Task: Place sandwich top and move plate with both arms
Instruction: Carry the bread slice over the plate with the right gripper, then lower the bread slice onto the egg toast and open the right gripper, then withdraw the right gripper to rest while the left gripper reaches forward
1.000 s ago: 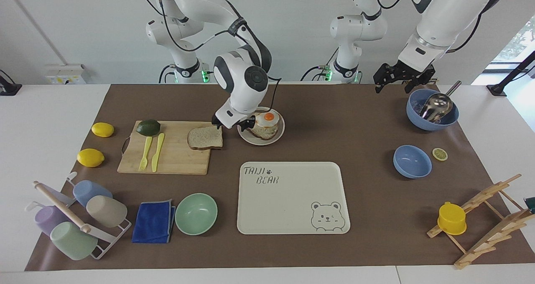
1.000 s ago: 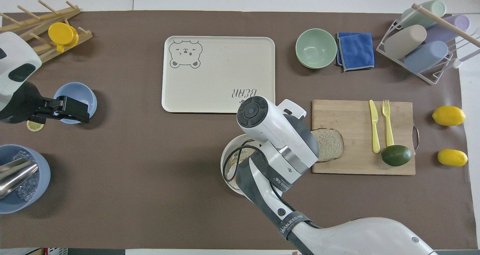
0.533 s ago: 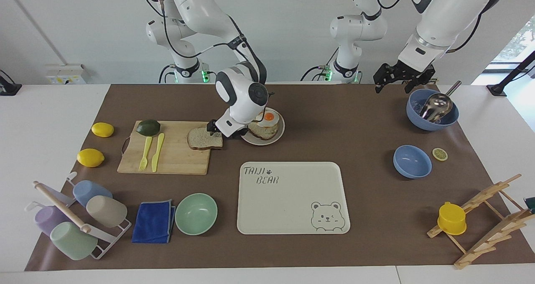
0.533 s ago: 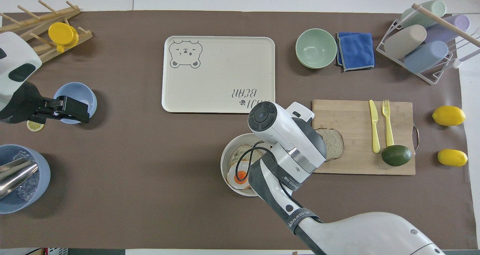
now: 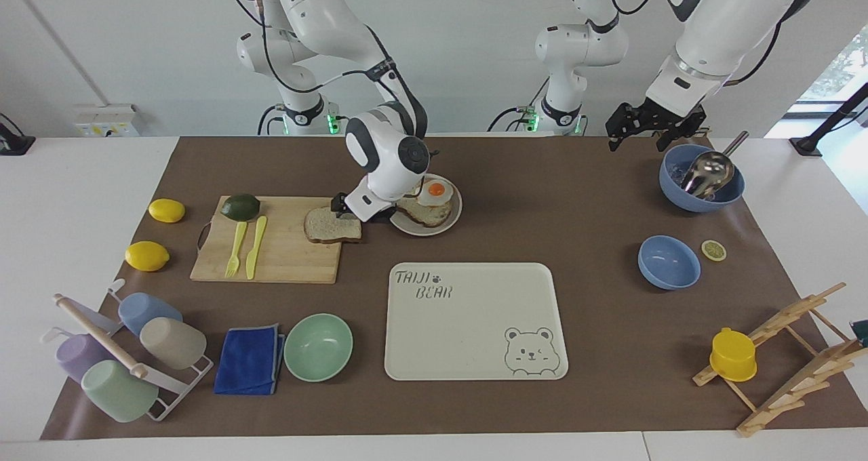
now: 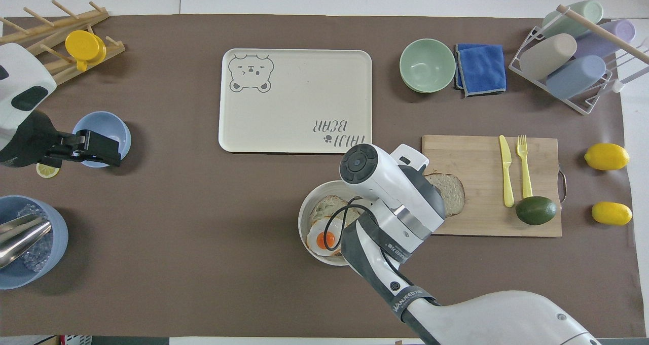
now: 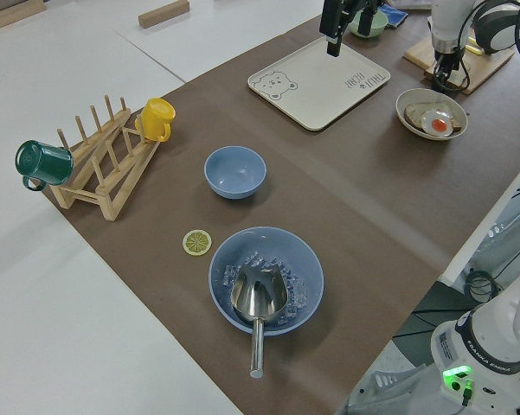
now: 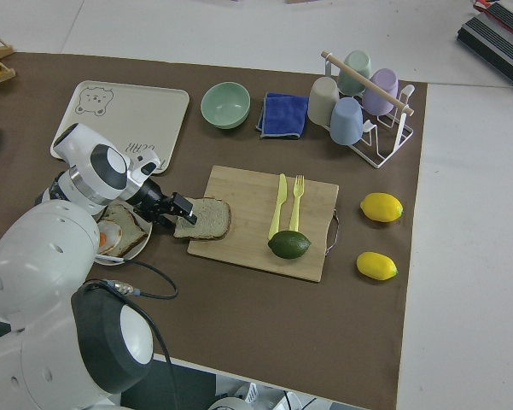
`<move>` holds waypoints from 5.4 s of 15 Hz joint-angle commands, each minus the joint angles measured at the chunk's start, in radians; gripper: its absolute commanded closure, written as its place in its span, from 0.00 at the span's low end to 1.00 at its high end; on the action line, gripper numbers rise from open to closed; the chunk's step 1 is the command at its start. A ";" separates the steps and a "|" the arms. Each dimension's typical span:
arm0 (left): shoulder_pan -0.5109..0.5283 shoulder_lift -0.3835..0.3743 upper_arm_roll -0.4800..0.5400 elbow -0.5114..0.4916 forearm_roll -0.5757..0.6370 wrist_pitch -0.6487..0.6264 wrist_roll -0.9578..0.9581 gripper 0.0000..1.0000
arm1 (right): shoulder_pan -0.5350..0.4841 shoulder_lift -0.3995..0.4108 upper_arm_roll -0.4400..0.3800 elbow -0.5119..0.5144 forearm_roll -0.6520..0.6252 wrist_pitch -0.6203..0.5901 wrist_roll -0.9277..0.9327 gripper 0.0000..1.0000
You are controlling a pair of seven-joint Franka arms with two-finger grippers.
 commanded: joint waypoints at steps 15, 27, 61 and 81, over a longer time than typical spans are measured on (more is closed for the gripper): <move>0.011 -0.029 -0.009 -0.028 0.019 0.010 -0.007 0.00 | 0.052 -0.015 0.011 0.113 -0.040 -0.183 -0.058 1.00; 0.011 -0.029 -0.009 -0.028 0.019 0.010 -0.007 0.00 | 0.233 0.068 0.011 0.433 0.164 -0.261 0.048 1.00; 0.011 -0.029 -0.009 -0.028 0.019 0.010 -0.007 0.00 | -0.291 -0.314 -0.005 0.362 0.323 -0.249 -0.201 0.00; -0.064 -0.046 -0.016 -0.125 -0.010 0.102 -0.013 0.00 | -0.536 -0.264 -0.005 0.426 0.256 -0.383 -0.622 0.00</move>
